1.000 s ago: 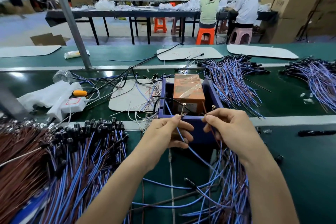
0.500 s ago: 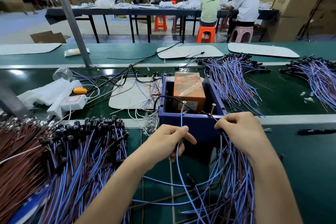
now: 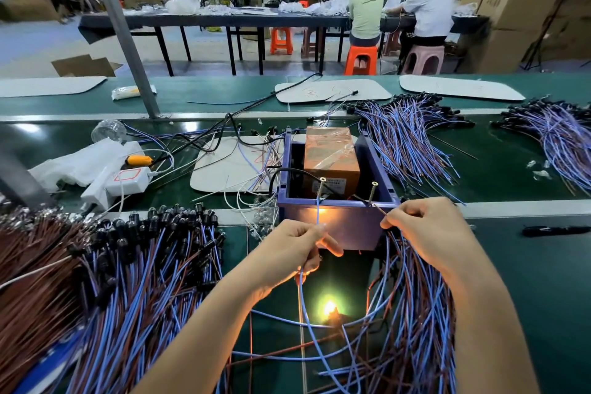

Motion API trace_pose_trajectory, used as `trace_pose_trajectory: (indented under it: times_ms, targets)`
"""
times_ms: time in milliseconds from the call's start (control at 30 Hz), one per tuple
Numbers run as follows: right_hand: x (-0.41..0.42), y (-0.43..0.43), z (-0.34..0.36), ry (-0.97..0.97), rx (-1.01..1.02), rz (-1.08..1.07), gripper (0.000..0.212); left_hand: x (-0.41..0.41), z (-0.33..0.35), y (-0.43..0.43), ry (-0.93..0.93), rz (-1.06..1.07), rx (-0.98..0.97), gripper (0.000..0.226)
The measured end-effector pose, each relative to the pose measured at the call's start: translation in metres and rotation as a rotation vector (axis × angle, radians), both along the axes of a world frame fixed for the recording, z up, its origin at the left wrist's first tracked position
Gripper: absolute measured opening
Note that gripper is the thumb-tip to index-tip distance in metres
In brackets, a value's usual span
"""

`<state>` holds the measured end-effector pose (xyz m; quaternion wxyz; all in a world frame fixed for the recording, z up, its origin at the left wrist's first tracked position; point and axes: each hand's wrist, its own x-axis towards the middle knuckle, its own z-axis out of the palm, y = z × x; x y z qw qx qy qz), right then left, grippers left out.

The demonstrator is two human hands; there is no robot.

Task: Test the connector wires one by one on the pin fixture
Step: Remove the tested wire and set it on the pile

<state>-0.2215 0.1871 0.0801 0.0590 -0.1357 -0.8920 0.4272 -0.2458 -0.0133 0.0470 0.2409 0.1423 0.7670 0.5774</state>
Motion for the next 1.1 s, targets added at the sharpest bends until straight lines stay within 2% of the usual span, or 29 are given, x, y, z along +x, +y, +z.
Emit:
trace_pose_trajectory:
  times_ms: [367,400,467,533,600,667,733,833,967,1033,1100]
  targets:
    - [0.001,0.0,0.002,-0.001,0.004,0.032,0.018,0.001,0.002,-0.001,-0.004,-0.002,-0.019,0.047]
    - [0.001,0.001,0.002,0.003,-0.034,0.045,0.019,0.001,0.003,-0.002,-0.003,-0.007,-0.025,0.046]
    - [0.005,0.0,0.008,-0.011,-0.249,0.127,0.023,0.002,0.005,-0.003,-0.004,-0.031,-0.015,0.045]
    - [0.012,-0.003,0.016,-0.03,-0.44,0.294,0.024,0.004,0.008,-0.004,-0.017,-0.091,0.068,0.038]
    - [0.02,-0.011,0.023,-0.055,-0.438,0.476,0.02,0.009,0.013,-0.003,-0.037,-0.139,0.199,0.03]
    - [0.023,-0.021,0.025,-0.08,-0.417,0.584,0.019,0.013,0.015,-0.002,-0.068,-0.165,0.316,0.036]
    - [0.022,-0.028,0.025,-0.065,-0.469,0.591,0.022,0.016,0.019,-0.002,-0.075,-0.169,0.369,0.047]
    - [0.019,-0.032,0.023,-0.02,-0.518,0.535,0.024,0.015,0.027,-0.009,-0.033,-0.137,0.458,0.031]
    - [0.011,-0.027,0.013,-0.037,-0.427,0.446,0.025,0.012,0.034,-0.02,-0.012,-0.201,0.551,0.018]
    - [0.004,-0.024,0.004,-0.097,-0.392,0.435,0.024,0.014,0.037,-0.022,-0.03,-0.25,0.619,0.02]
    - [-0.004,-0.022,-0.011,-0.2,-0.272,0.42,0.022,0.016,0.039,-0.023,-0.028,-0.266,0.71,0.02]
